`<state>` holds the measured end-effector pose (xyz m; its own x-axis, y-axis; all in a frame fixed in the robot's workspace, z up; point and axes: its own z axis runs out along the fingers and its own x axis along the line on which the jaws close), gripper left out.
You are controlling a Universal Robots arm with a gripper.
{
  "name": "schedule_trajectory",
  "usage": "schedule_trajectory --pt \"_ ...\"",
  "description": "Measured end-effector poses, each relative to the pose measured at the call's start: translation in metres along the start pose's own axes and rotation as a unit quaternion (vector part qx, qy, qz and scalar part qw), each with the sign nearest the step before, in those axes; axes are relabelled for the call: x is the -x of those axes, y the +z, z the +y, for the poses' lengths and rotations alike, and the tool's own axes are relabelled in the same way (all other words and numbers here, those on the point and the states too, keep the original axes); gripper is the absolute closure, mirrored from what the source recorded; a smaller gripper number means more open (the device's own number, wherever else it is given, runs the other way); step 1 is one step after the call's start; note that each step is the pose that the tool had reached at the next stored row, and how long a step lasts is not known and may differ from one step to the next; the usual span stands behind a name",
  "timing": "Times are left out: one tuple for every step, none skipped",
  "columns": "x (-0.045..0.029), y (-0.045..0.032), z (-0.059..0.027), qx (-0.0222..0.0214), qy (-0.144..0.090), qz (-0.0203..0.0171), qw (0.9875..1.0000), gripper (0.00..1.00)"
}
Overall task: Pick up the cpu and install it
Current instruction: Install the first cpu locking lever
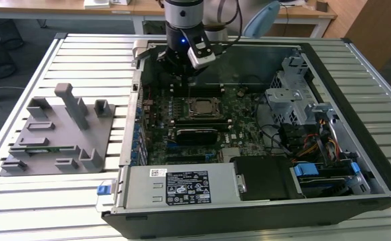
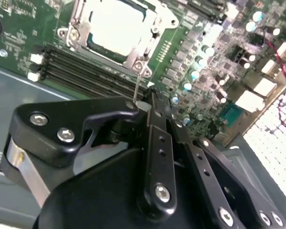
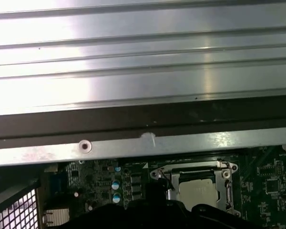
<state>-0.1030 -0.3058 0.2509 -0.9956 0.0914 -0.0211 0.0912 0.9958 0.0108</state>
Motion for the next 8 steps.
schedule_trajectory --pt "0.0015 0.0002 0.0001 0.0001 0.000 0.0000 1.0000 0.89" --pt "0.0031 0.0003 0.0003 0.0000 0.000 0.0001 1.0000 0.89" --pt "0.0045 0.0005 0.0004 0.0000 0.000 0.0003 1.0000 0.89" --pt "0.0065 0.0006 0.0006 0.0000 0.000 0.0007 1.0000 0.89" --pt "0.0086 0.0007 0.0008 0.0000 0.000 0.0011 1.0000 0.89" --pt "0.0099 0.0009 0.0009 -0.0001 0.000 0.0012 1.0000 0.89" --pt "0.0108 0.0010 0.0010 -0.0001 0.000 0.0013 1.0000 0.89" --pt "0.0114 0.0011 0.0010 0.0000 0.000 0.0012 1.0000 0.89"
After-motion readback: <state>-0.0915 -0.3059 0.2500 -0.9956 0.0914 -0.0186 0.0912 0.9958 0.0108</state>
